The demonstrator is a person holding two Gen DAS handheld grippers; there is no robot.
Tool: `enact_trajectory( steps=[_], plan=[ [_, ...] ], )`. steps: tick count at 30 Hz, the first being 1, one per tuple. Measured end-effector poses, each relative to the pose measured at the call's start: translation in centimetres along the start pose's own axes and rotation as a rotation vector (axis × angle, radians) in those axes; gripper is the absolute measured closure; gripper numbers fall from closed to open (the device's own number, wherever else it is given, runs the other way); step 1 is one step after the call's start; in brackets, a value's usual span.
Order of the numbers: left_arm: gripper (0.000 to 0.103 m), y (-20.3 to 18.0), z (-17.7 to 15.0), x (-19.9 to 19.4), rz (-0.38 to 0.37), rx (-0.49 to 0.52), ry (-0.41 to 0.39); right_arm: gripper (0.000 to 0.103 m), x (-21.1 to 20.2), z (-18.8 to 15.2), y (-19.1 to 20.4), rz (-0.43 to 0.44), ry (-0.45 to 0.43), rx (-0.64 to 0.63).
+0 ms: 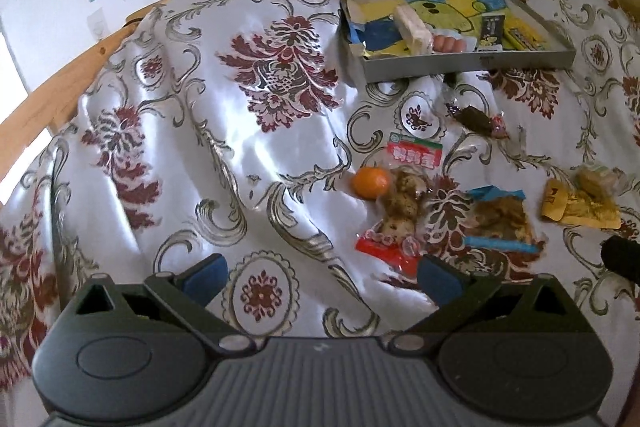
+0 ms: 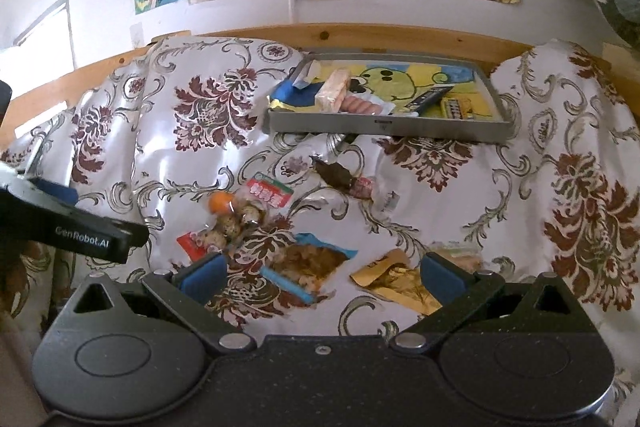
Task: Organize snacks
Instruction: 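Withdraw both tools from the tray back over the snack pile, then lower left tool onto the orange while right tool reaches the quail-egg pack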
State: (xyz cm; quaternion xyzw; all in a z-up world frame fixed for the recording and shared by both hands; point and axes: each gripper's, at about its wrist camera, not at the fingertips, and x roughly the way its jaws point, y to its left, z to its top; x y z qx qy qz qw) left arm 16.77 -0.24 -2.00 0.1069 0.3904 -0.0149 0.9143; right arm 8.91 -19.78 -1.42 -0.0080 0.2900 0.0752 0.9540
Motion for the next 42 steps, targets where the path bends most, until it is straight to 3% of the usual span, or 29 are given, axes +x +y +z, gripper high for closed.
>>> enact_trajectory(
  steps=[10, 22, 29, 42],
  plan=[
    [0.0, 0.8, 1.7, 2.6, -0.041, 0.036, -0.009, 0.001, 2.6, 0.5, 0.3, -0.003, 0.049, 0.0],
    [0.0, 2.2, 5.1, 6.0, -0.127, 0.018, -0.085, 0.001, 7.7, 1.7, 2.6, 0.041, 0.075, 0.032],
    [0.0, 2.2, 5.6, 7.8, -0.16, 0.021, -0.1, 0.001, 10.2, 1.8, 5.4, 0.048, 0.081, -0.017],
    [0.001, 3.3, 6.1, 8.6, -0.203, -0.001, -0.106, 0.001, 13.0, 1.4, 6.9, 0.077, 0.079, 0.058]
  ],
)
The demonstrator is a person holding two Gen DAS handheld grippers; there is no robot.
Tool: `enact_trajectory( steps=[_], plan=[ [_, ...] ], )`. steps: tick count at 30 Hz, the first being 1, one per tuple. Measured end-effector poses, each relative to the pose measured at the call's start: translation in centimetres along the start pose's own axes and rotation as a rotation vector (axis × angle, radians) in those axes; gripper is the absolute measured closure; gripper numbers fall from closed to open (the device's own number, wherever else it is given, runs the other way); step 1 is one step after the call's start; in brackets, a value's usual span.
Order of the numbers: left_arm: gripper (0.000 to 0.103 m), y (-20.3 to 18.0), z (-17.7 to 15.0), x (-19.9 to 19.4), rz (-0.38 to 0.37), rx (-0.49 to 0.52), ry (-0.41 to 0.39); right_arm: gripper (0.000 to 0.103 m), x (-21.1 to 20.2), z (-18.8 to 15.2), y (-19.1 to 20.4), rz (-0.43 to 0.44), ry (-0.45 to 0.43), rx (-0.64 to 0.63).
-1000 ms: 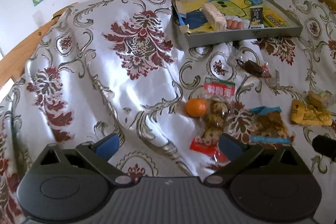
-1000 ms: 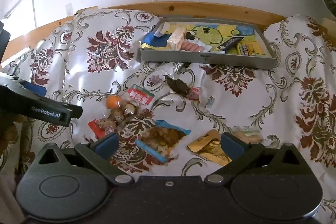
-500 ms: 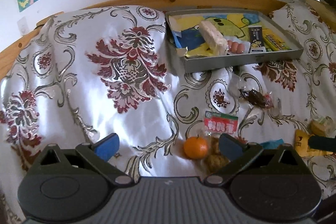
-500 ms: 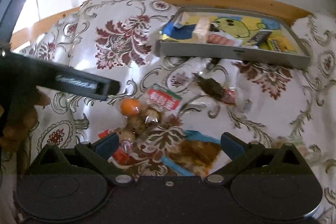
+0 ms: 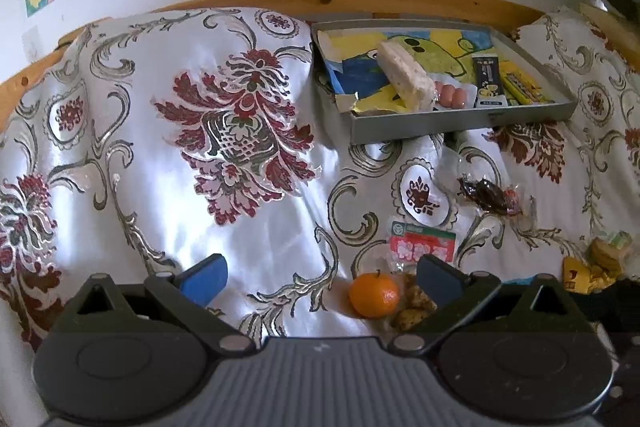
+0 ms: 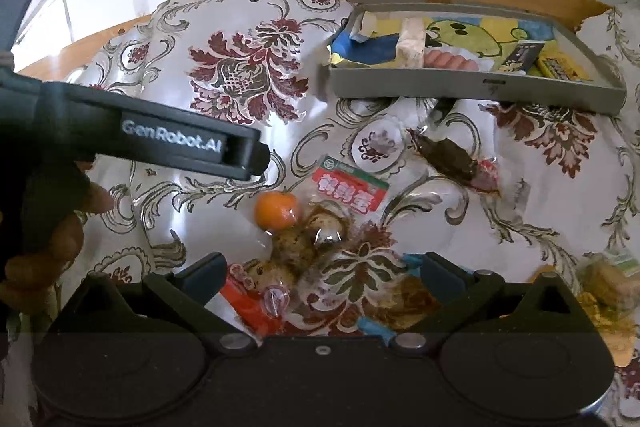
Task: Organize snacks
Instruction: 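Lower left tool onto the orange while right tool reaches the quail-egg pack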
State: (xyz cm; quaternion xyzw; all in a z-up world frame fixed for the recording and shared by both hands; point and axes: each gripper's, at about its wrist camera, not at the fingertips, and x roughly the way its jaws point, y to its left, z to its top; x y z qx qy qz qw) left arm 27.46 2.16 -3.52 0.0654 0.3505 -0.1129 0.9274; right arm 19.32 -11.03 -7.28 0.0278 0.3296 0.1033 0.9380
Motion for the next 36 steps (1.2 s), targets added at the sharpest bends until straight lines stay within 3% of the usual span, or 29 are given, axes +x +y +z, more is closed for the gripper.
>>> enact_trajectory(
  steps=[6, 16, 20, 27, 36],
  plan=[
    [0.003, 0.6, 0.4, 0.8, -0.065, -0.005, 0.022, 0.01, 1.5, 0.3, -0.1, 0.02, 0.005, 0.018],
    [0.02, 0.4, 0.4, 3.0, -0.167, -0.036, 0.098, 0.015, 4.3, 0.5, 1.0, 0.068, 0.054, 0.001],
    [0.027, 0.1, 0.1, 3.9, -0.162, -0.022, 0.124, 0.016, 4.9, 0.2, 0.4, 0.023, 0.087, 0.025],
    [0.036, -0.4, -0.1, 3.5, -0.157, 0.021, 0.11, 0.027, 4.0, -0.6, 0.3, -0.093, 0.071, -0.031],
    [0.044, -1.6, -0.5, 3.8, -0.179, 0.071, 0.147, 0.025, 4.6, -0.8, -0.5, -0.043, 0.082, -0.006]
  ],
)
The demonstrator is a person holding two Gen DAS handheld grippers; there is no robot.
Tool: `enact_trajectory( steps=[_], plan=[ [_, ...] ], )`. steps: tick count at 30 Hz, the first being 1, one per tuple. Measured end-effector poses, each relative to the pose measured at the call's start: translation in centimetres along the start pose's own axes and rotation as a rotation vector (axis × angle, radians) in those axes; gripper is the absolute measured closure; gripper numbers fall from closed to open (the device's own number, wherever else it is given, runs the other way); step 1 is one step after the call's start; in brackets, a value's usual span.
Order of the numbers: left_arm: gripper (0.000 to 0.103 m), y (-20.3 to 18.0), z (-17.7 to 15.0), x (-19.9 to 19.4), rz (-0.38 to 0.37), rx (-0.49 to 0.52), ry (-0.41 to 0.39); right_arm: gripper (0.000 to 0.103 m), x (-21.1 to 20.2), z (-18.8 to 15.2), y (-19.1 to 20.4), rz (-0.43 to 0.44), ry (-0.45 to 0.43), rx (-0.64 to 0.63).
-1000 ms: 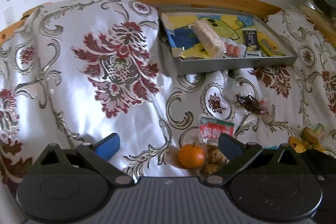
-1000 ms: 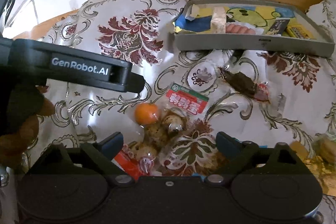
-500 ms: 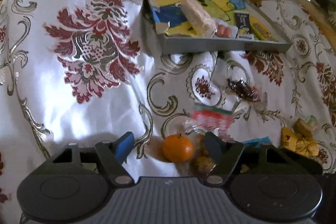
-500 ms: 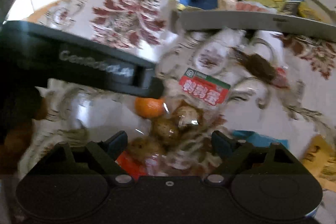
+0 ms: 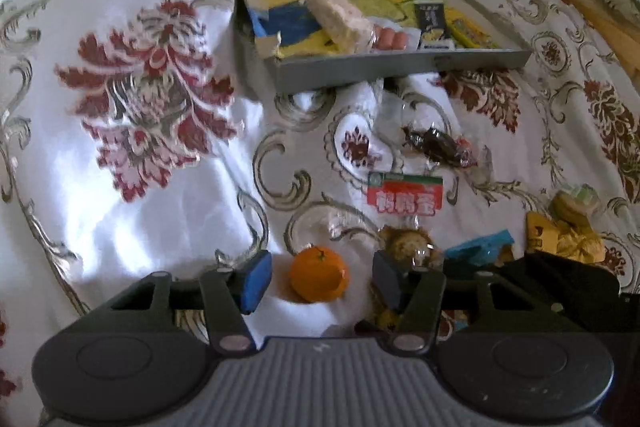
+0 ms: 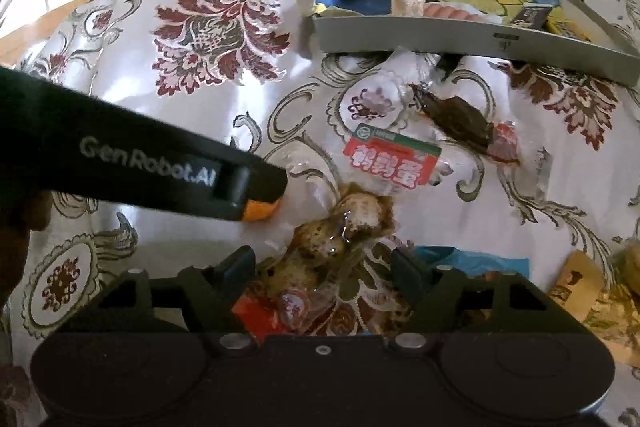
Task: Organize snacks
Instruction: 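Lower left tool onto the orange while right tool reaches the quail-egg pack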
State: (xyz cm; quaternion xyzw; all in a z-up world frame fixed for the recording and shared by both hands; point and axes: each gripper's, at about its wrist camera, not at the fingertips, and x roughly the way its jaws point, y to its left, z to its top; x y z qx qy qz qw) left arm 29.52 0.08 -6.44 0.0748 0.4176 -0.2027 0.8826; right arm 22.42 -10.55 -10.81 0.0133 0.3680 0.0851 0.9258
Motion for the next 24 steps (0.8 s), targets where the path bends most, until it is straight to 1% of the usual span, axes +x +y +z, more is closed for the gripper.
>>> enact_trajectory(
  steps=[4, 7, 11, 12, 13, 14, 15, 16, 17, 18, 20, 24],
  plan=[
    [0.049, 0.8, -0.3, 0.8, -0.019, -0.055, 0.04, 0.022, 0.3, -0.1, 0.0, 0.012, -0.008, -0.012],
    [0.05, 1.0, -0.4, 1.1, -0.024, -0.066, 0.046, 0.019, 0.6, 0.0, -0.1, 0.026, -0.005, -0.01],
    [0.05, 1.2, -0.4, 1.4, -0.028, -0.077, 0.054, 0.02, 0.6, 0.0, -0.3, 0.039, -0.013, -0.005],
    [0.05, 1.2, -0.4, 1.5, -0.026, -0.077, 0.057, 0.022, 0.5, -0.1, -0.3, 0.04, -0.02, -0.004],
    [0.05, 1.4, -0.4, 1.6, -0.026, -0.082, 0.059, 0.028, 0.5, -0.1, -0.2, 0.038, -0.025, -0.007],
    [0.05, 1.5, -0.4, 1.7, -0.028, -0.09, 0.06, 0.031, 0.5, -0.2, -0.1, 0.03, -0.032, -0.012],
    [0.05, 1.6, -0.4, 1.7, -0.03, -0.098, 0.061, 0.037, 0.4, -0.2, -0.1, 0.027, -0.037, -0.013],
    [0.052, 1.6, -0.4, 1.7, -0.029, -0.103, 0.062, 0.044, 0.4, -0.2, -0.1, 0.027, -0.04, -0.011],
    [0.057, 1.7, -0.5, 1.7, -0.025, -0.105, 0.063, 0.047, 0.4, -0.2, -0.2, 0.023, -0.041, -0.003],
    [0.058, 1.7, -0.5, 1.7, -0.018, -0.105, 0.065, 0.051, 0.4, -0.1, -0.3, 0.018, -0.041, 0.004],
    [0.064, 1.8, -0.5, 1.7, -0.018, -0.11, 0.068, 0.053, 0.3, -0.1, -0.5, 0.021, -0.041, 0.019],
    [0.064, 1.7, -0.7, 1.7, -0.012, -0.117, 0.066, 0.052, 0.4, 0.0, -0.6, 0.024, -0.034, 0.024]
  ],
)
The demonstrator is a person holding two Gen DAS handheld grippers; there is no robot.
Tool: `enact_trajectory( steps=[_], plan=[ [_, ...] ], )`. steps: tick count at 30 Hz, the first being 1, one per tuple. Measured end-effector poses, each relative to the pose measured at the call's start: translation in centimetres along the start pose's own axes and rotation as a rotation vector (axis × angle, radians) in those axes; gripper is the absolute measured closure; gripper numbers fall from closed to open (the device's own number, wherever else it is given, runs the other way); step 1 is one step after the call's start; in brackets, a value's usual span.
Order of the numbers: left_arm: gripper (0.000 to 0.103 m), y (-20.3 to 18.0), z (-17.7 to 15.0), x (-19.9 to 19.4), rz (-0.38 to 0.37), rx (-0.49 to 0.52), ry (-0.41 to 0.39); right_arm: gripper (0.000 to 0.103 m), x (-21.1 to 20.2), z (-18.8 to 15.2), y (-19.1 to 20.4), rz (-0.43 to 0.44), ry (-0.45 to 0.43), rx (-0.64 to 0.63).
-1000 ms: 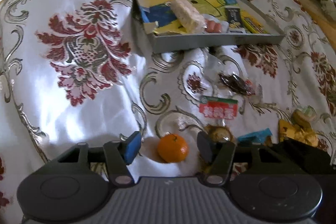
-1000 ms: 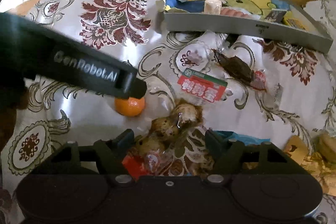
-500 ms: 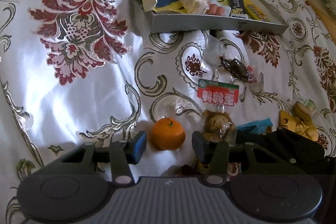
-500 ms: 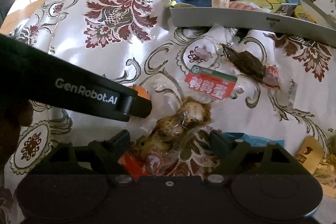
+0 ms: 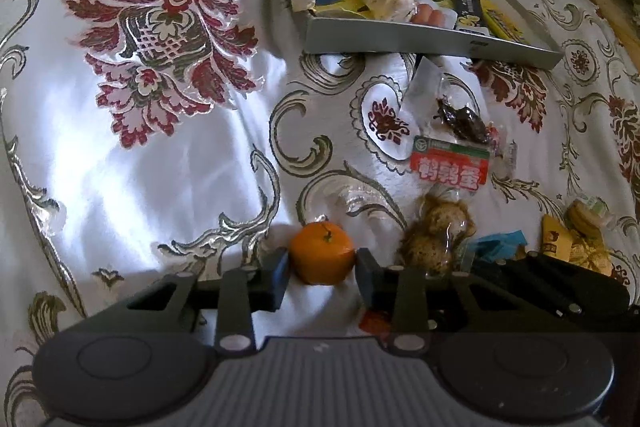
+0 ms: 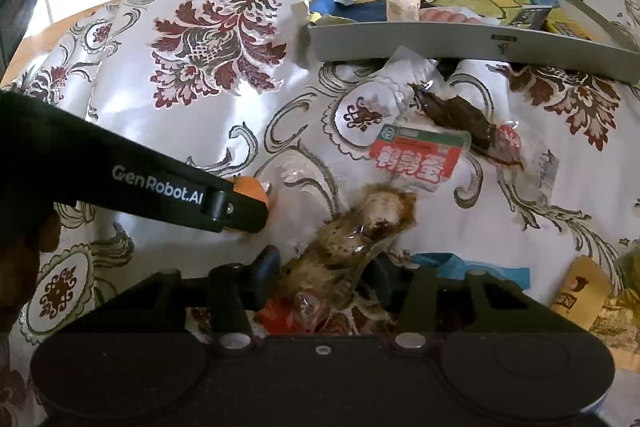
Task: Organize snacks
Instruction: 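Lower left tool onto the orange while right tool reaches the quail-egg pack, then grasp and lift the orange with left tool while right tool lifts the quail-egg pack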
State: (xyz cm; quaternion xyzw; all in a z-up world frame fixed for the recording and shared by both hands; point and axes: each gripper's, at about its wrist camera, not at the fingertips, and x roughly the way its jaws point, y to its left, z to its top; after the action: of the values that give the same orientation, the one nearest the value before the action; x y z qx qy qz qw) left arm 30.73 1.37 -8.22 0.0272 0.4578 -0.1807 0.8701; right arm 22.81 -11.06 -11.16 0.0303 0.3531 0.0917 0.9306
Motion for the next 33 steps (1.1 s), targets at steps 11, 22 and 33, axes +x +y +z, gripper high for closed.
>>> enact_trajectory(
  steps=[11, 22, 33],
  plan=[
    [0.065, 0.3, 0.0, -0.4, 0.039, -0.068, -0.023, 0.055, 0.2, 0.4, -0.4, 0.019, 0.013, 0.003],
    [0.065, -0.1, -0.5, -1.8, 0.04, -0.084, -0.063, 0.064, -1.6, 0.2, -0.5, 0.005, -0.024, 0.019],
    [0.065, -1.4, -1.4, -4.0, 0.042, -0.081, -0.097, 0.071, -4.7, -1.1, -0.5, -0.027, -0.012, -0.017]
  ],
)
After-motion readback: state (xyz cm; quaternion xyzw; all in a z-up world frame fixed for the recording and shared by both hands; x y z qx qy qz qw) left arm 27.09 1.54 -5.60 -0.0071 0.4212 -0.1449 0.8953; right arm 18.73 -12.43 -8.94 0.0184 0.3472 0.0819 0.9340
